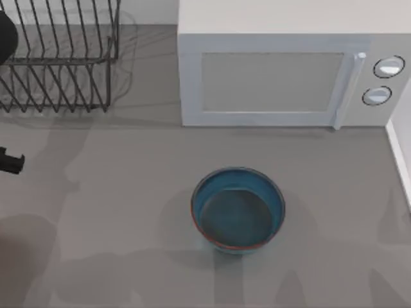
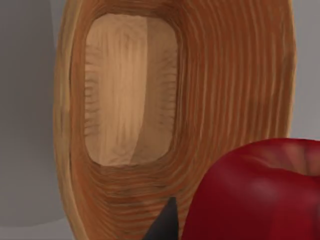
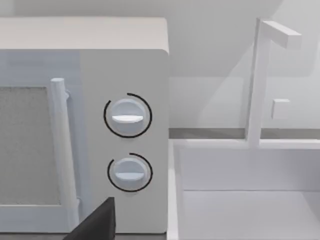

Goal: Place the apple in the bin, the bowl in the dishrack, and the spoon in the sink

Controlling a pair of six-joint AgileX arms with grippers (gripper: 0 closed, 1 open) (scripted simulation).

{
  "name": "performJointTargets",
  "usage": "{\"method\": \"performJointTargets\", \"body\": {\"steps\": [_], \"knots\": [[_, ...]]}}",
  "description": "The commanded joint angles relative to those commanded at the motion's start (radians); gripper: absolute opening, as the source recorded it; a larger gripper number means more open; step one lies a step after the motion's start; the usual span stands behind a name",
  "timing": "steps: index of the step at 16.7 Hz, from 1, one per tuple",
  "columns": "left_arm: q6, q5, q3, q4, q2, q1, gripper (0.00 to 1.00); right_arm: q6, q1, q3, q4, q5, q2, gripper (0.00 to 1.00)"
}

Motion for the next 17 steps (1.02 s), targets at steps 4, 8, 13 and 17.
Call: {"method": "performJointTargets", "body": {"steps": [4, 8, 13, 17], "knots": [[0.001, 0.002, 0.003, 0.002, 0.004, 0.004, 0.0, 0.0, 0.0, 0.0, 0.0, 0.0, 0.0, 1.0], [0.012, 0.002, -0.065, 0.078, -0.008, 0.034, 0.0, 0.0, 0.0, 0.0, 0.0, 0.0, 0.0, 1.0], [0.083, -0.016, -0.247, 0.27, -0.02, 0.084, 0.0, 0.0, 0.0, 0.0, 0.0, 0.0, 0.0, 1.0], [0.1, -0.022, -0.275, 0.299, -0.018, 0.092, 0.0, 0.0, 0.0, 0.0, 0.0, 0.0, 0.0, 1.0]]}}
